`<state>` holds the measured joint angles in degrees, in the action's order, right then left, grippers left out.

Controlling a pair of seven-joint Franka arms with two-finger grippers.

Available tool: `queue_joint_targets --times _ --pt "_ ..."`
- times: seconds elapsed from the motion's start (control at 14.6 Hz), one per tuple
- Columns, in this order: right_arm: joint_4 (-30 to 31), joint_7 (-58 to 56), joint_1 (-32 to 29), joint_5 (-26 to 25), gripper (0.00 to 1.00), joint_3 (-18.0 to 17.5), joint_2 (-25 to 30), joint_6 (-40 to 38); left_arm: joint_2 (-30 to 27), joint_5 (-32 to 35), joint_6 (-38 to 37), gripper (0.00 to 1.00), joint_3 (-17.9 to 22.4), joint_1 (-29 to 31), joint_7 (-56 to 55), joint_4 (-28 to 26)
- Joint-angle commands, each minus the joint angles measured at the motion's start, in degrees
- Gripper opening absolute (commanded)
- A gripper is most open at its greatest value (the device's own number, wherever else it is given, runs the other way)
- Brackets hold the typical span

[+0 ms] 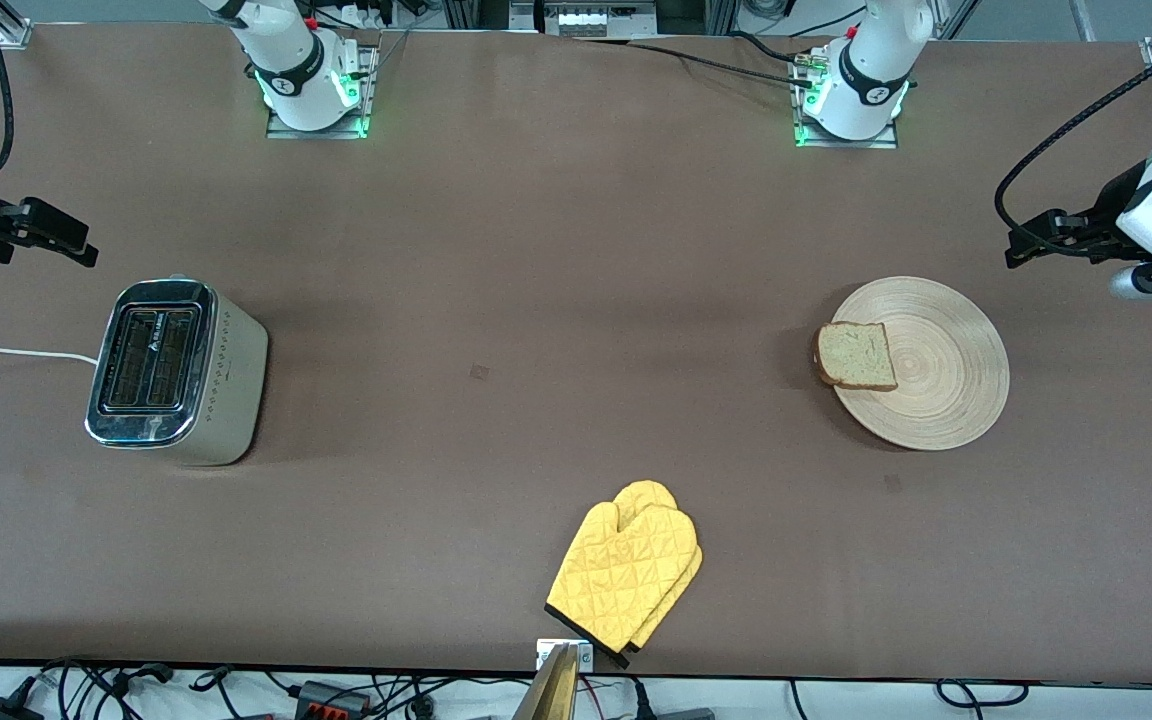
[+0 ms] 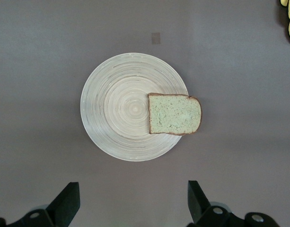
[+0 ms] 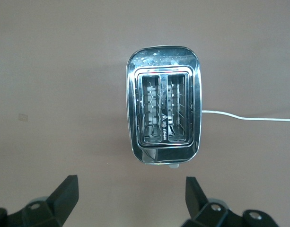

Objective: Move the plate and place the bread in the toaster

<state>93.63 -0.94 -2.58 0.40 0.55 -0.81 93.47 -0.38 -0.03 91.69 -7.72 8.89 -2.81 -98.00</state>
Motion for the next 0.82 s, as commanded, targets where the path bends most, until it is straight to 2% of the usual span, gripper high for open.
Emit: queue_joint_targets --times 0.0,0.27,0.41,0.75 --pt "1.9 -0.7 -0.5 -0.6 1.0 -0.5 2.0 0.0 -0.6 -0.1 0.1 1.0 0.5 -0.4 0.4 0.1" --pt "1.7 -0.9 -0.4 -0.6 1.0 -0.5 1.9 0.2 -0.5 -0.2 0.2 1.0 0.6 -0.3 0.5 0.0" --pt "1.9 -0.8 -0.5 -0.6 1.0 -0.5 1.9 0.2 0.7 -2.4 0.2 1.0 1.2 -0.1 0.6 0.1" --pt "2.0 -0.9 -0.5 -0.6 1.0 -0.5 1.8 0.5 5.4 -9.5 0.4 1.0 1.3 6.8 1.1 1.8"
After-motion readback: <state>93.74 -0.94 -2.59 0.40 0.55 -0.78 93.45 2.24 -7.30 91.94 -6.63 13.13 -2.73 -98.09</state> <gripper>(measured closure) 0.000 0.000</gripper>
